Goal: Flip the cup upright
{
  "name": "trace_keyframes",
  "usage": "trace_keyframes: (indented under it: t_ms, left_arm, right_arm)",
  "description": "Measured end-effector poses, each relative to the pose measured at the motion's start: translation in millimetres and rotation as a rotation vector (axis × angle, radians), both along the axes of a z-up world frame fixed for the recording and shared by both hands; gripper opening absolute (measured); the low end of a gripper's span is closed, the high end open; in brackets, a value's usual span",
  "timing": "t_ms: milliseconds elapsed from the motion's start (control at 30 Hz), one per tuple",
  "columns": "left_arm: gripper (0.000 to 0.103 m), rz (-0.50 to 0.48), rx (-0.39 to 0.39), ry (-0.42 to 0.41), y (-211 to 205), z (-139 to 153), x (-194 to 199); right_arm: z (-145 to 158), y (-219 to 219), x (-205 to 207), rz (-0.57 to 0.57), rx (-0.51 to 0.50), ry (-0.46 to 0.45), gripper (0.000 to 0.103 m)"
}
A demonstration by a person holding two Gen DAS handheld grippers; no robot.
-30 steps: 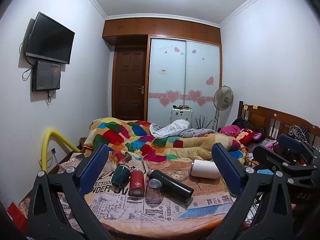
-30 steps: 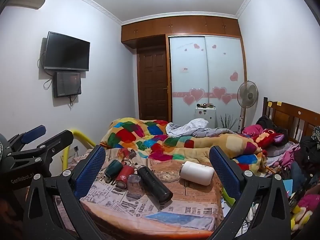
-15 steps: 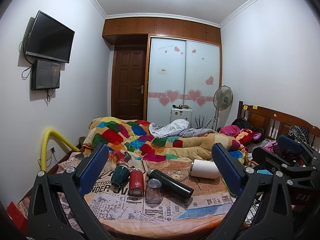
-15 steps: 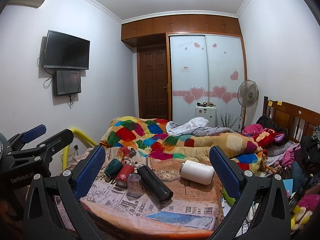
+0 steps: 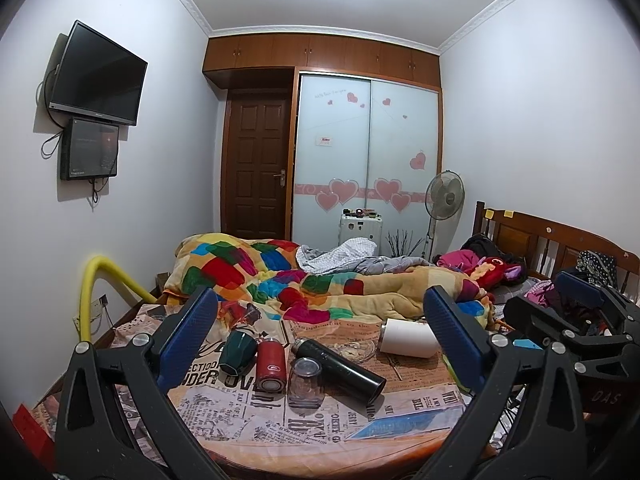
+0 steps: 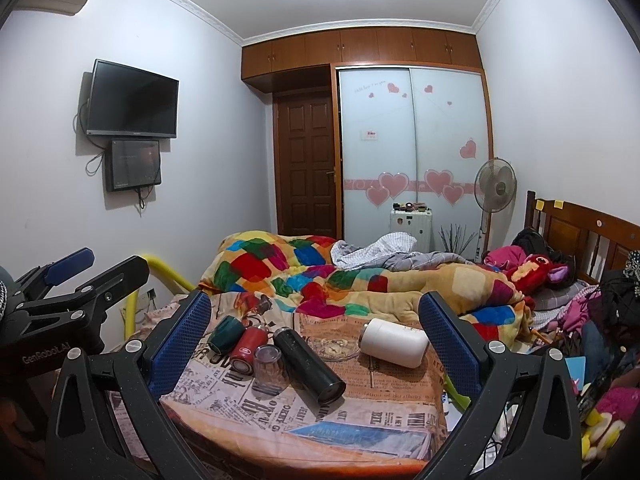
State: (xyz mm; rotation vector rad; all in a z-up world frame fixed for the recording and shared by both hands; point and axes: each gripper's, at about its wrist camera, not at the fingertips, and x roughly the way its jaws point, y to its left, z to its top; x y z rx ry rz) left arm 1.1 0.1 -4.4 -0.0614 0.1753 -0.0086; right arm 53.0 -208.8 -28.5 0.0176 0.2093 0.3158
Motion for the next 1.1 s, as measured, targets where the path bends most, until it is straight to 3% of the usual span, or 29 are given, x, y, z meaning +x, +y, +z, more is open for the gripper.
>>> trace_keyframes:
  t_ms: [1100]
  left_arm:
    - [0.103, -0.003, -0.001, 0.002, -0.6, -0.2, 3.9]
  right_arm:
    - [3.4, -1.3, -0.7, 0.0, -0.002, 0.007, 0.103]
